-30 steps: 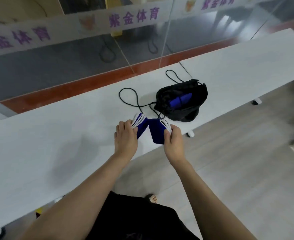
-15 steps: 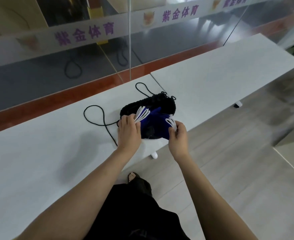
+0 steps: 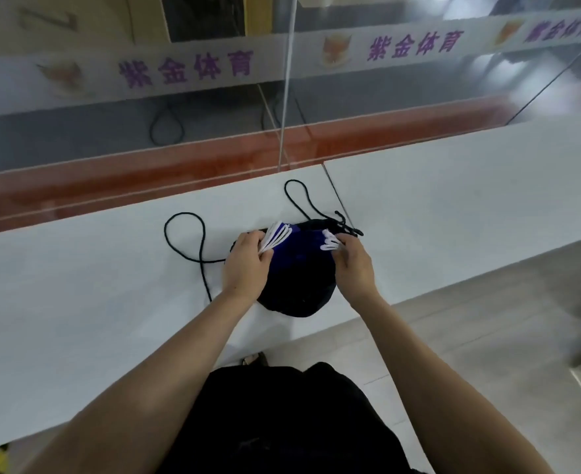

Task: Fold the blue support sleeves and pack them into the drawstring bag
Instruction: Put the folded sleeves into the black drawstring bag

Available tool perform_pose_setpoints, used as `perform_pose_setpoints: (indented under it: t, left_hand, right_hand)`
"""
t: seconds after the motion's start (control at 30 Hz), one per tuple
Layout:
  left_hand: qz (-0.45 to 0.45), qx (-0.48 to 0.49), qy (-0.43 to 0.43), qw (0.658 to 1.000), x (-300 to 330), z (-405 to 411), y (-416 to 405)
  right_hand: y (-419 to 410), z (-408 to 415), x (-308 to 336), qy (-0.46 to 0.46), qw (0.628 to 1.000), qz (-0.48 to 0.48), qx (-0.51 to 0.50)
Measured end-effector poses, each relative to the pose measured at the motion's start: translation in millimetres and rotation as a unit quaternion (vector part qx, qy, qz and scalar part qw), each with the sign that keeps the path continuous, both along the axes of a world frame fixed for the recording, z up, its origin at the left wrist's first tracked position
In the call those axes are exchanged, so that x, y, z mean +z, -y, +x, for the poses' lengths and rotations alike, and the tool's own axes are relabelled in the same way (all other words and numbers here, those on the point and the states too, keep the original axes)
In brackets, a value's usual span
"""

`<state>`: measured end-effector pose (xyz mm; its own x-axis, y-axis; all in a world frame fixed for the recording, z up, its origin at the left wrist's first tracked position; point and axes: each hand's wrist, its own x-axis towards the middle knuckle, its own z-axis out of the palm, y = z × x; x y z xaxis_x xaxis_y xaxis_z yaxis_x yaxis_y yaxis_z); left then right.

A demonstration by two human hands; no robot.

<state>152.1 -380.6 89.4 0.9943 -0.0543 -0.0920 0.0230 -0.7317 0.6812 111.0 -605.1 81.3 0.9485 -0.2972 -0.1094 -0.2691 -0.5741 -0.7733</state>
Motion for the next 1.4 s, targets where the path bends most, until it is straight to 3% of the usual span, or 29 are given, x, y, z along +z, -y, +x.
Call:
perform_pose_setpoints:
  t: [0.2,0.37,0.6,0.83,1.1,1.3,1.4]
  left_hand:
    - [0.037,0.066,-0.035,0.996,-12,3,3]
    - [0.072,0.136,-0.051,0.987,-16,4,21]
    - [0.099,0.191,-0.072,0.974,-20,4,50]
    - [0.126,0.204,-0.087,0.967,-23,-2,64]
    - [0.131,0.196,-0.090,0.968,-17,-6,60]
    - [0.120,0.156,-0.042,0.979,-15,-5,52]
    - [0.110,0.128,-0.012,0.986,-15,-7,49]
  right_hand:
    - [31,42,-26,0.015,0.973,-0.078,0.219]
    - [46,77,-36,0.017,0.912,-0.148,0.382]
    - [49,117,-46,-0.028,0.820,-0.251,0.513]
    - [56,136,-58,-0.055,0.799,-0.267,0.536]
    - [56,141,-76,-0.014,0.810,-0.302,0.502]
    - [26,135,-43,0.071,0.851,-0.105,0.510]
    - [3,129,-31,0.073,0.846,-0.087,0.521]
